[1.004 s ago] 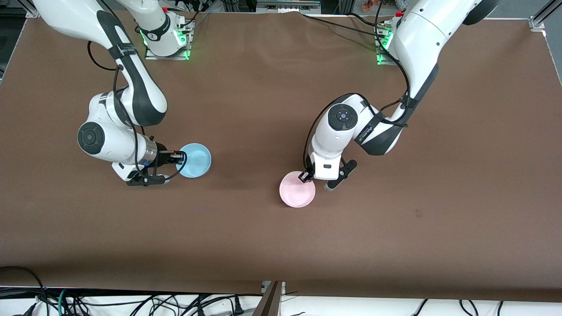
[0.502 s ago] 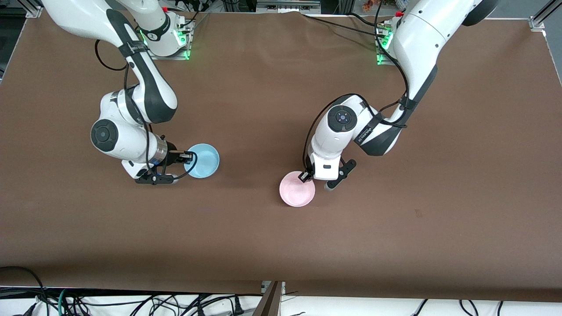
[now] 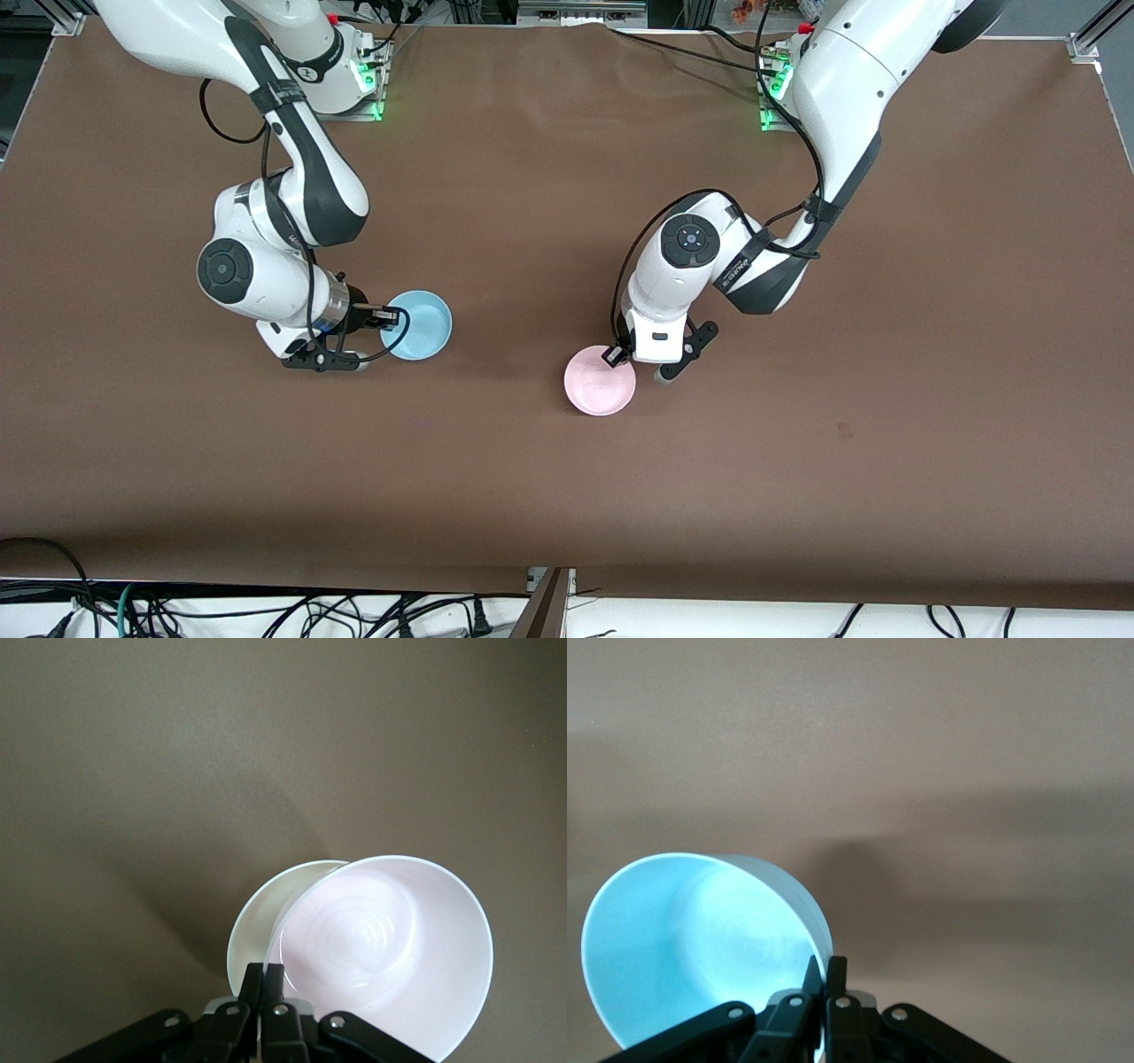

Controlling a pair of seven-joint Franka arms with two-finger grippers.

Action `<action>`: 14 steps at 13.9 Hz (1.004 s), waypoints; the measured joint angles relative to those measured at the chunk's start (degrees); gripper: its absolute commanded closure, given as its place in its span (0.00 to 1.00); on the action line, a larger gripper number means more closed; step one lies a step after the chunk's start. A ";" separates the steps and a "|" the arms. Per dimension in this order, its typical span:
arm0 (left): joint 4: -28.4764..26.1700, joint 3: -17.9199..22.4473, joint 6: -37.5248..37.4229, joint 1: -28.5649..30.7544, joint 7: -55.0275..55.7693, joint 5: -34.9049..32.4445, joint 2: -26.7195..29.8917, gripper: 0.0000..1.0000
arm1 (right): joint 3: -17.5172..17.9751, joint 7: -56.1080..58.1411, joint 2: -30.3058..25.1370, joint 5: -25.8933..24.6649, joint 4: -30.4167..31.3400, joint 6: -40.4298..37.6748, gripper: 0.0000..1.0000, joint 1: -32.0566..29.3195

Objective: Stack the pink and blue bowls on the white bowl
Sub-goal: 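Carry the blue bowl with the right gripper toward the stacked bowls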

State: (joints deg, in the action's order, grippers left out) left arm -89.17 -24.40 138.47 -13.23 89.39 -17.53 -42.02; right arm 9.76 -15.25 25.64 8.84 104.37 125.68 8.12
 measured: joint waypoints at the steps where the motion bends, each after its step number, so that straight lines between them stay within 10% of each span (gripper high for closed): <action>1: -0.10 0.00 0.00 0.00 0.00 0.03 0.00 1.00 | 0.00 -0.19 0.10 0.00 -0.11 0.08 1.00 0.14; 14: -1.05 0.00 0.11 0.00 0.00 0.06 -1.17 1.00 | 0.00 -2.27 0.49 0.00 -0.16 1.45 1.00 1.36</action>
State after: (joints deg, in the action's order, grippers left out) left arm -90.23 -24.40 138.59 -13.23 89.40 -17.47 -43.19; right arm 9.76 -17.52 26.13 8.84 104.21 127.13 9.49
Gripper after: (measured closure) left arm 0.974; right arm 0.974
